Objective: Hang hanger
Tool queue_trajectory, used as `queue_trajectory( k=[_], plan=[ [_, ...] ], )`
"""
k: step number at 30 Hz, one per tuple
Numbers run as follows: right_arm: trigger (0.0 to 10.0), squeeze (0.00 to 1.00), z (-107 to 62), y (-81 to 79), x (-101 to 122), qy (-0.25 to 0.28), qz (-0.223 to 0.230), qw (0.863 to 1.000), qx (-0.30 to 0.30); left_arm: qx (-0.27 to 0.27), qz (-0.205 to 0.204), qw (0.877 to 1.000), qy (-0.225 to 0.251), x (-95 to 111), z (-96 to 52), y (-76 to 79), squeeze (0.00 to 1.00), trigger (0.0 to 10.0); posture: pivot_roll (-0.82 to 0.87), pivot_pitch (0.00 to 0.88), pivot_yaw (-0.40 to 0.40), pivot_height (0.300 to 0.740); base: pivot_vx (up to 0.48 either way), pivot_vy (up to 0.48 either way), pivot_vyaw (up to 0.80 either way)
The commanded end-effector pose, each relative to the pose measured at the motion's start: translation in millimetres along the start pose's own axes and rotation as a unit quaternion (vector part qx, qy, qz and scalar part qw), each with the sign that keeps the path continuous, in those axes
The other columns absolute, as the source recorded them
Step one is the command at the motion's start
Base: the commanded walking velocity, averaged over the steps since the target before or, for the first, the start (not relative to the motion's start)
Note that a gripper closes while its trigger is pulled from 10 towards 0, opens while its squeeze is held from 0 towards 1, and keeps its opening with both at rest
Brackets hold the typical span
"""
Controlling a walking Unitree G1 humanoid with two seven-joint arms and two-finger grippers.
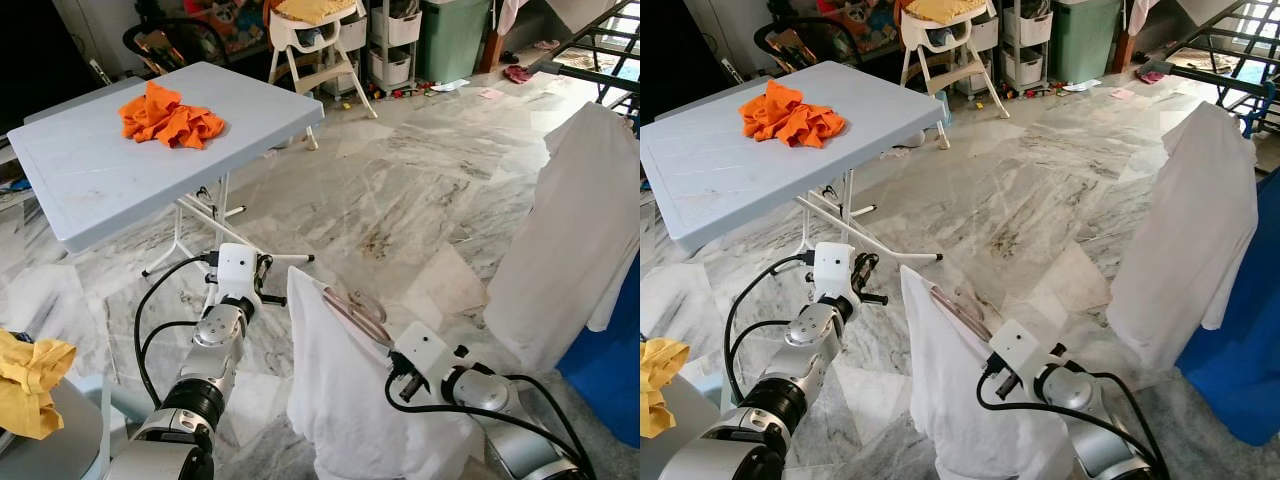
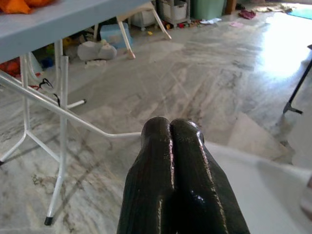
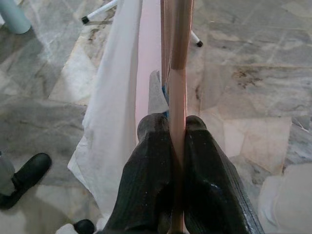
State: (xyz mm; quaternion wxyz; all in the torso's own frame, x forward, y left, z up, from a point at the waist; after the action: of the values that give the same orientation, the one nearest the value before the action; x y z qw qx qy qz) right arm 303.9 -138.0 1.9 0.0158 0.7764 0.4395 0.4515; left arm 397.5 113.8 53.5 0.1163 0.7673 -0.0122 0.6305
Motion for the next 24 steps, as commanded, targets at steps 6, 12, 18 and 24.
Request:
queue_trajectory(
  k=[6, 12, 18, 24],
  plan=[
    [10.0, 0.00, -1.2, 20.7, 66.1, 0.113, 0.048, 0.992, -0.033, -0.050, -0.030, 0.998, -0.035, -31.8, -10.4, 37.0, 1.00, 10.0, -0.19, 0.000, 0.140, 0.740, 0.000, 0.000, 0.00],
    [10.0, 0.00, -5.8, 7.5, 88.4, 0.148, 0.069, 0.987, -0.003, -0.052, -0.042, 0.998, -0.018, -28.5, -10.9, 46.3, 1.00, 10.0, -0.19, 0.000, 0.138, 0.740, 0.000, 0.000, 0.00],
    [10.0, 0.00, -10.1, -10.1, 99.0, 0.169, 0.089, 0.981, 0.033, -0.042, -0.043, 0.998, 0.015, -12.3, -8.1, 39.7, 1.00, 10.0, -0.19, 0.000, 0.138, 0.740, 0.000, 0.000, 0.00],
    [10.0, 0.00, -13.3, -22.8, 105.4, 0.179, 0.091, 0.978, 0.059, -0.033, -0.046, 0.998, 0.034, -2.1, -5.9, 33.9, 1.00, 10.0, -0.19, 0.000, 0.141, 0.740, 0.000, 0.000, 0.00]
  ],
)
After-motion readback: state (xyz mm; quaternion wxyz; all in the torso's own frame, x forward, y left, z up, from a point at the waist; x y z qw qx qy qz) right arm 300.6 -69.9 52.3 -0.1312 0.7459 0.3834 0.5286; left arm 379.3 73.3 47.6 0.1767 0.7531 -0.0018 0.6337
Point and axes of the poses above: a point about 5 cm out from each wrist's last joint towards the gripper, its own z axis pointing out of the wrist towards the gripper, its own x axis along the axis of the wrist's last joint, y = z × x, the point moved 6 cm from there along z, pointing out of the wrist towards the gripper, and after that the axes turned 8 degrees about -z, right-handed, at the moved point
